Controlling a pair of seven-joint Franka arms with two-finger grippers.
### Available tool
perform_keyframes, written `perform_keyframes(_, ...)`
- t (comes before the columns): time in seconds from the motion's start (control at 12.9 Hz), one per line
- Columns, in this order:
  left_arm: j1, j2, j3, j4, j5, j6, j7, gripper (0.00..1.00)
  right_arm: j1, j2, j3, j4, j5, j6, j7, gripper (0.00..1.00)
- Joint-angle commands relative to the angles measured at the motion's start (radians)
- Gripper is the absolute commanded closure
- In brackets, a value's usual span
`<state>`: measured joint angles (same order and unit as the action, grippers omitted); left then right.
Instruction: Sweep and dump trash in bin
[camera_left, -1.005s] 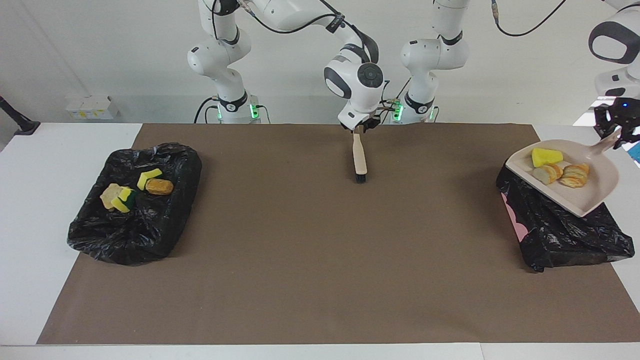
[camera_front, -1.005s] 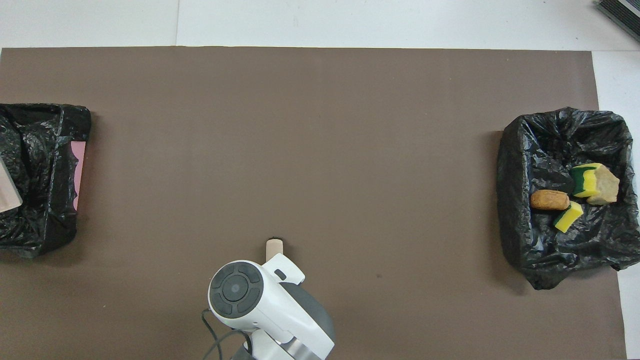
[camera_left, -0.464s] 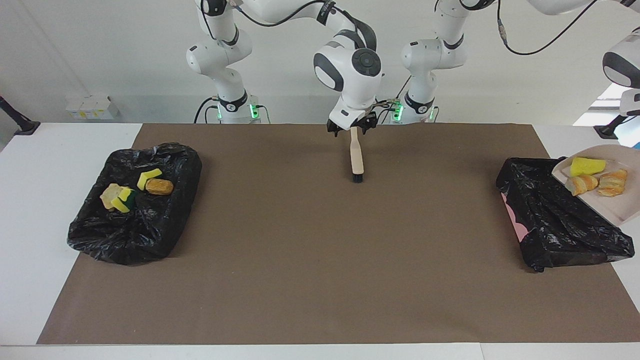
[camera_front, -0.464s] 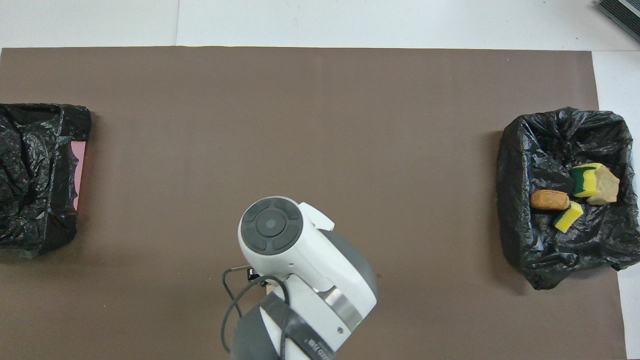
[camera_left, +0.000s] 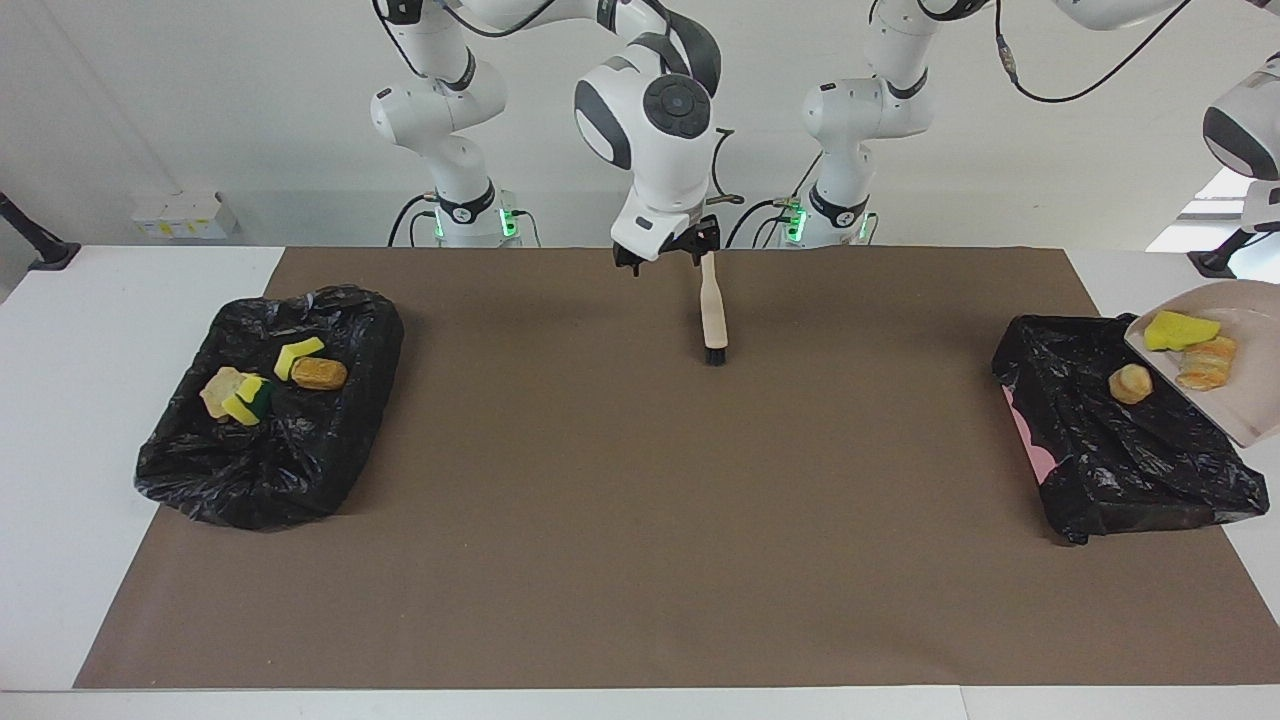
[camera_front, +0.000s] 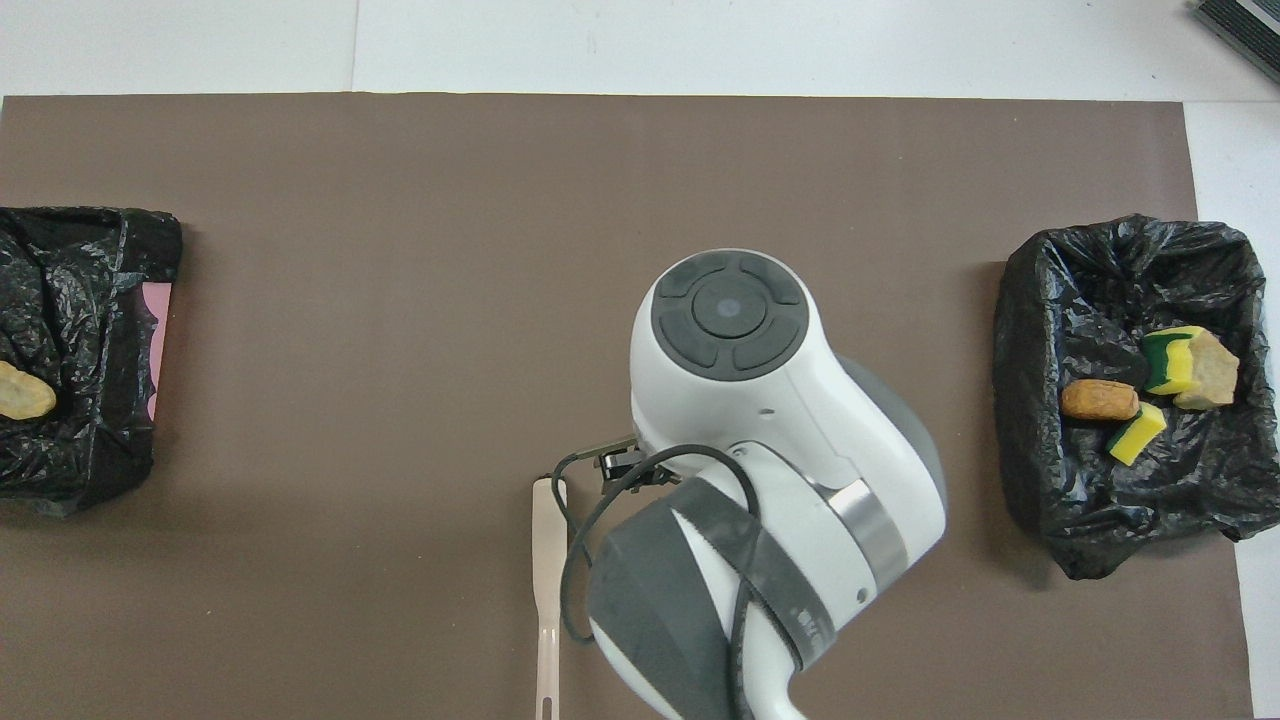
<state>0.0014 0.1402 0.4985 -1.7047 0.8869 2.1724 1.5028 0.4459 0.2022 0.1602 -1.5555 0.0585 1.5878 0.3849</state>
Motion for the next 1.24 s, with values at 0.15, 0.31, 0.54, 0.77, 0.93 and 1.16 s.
perform_keyframes(0.15,-0.069,-0.023,0.008,0.017,0.138,-0.120,-0.095,1.00,-0.189,-0.013,0.001,0.028,-0.039,-0.023,-0.202,0.00)
perform_keyframes(0.31,-0.078,-0.046,0.008,0.017,0.161,-0.143,-0.093,1.00,-0.261,-0.014,-0.014,0.028,-0.046,-0.012,-0.248,0.00)
perform_keyframes(0.54,-0.115,-0.082,-0.003,0.014,0.141,-0.206,-0.101,1.00,-0.376,-0.014,-0.015,0.046,-0.057,0.000,-0.333,0.00)
perform_keyframes(0.77,-0.164,-0.082,-0.014,0.014,0.065,-0.278,-0.163,1.00,-0.461,-0.014,-0.015,0.046,-0.109,0.084,-0.337,0.00)
perform_keyframes(0.93,-0.181,-0.082,-0.014,0.014,-0.053,-0.318,-0.190,1.00,-0.487,-0.014,-0.014,0.045,-0.153,0.100,-0.351,0.00)
perform_keyframes(1.16,-0.201,-0.082,-0.018,0.013,-0.276,-0.368,-0.251,1.00,-0.555,-0.015,-0.013,0.046,-0.132,0.098,-0.374,0.00)
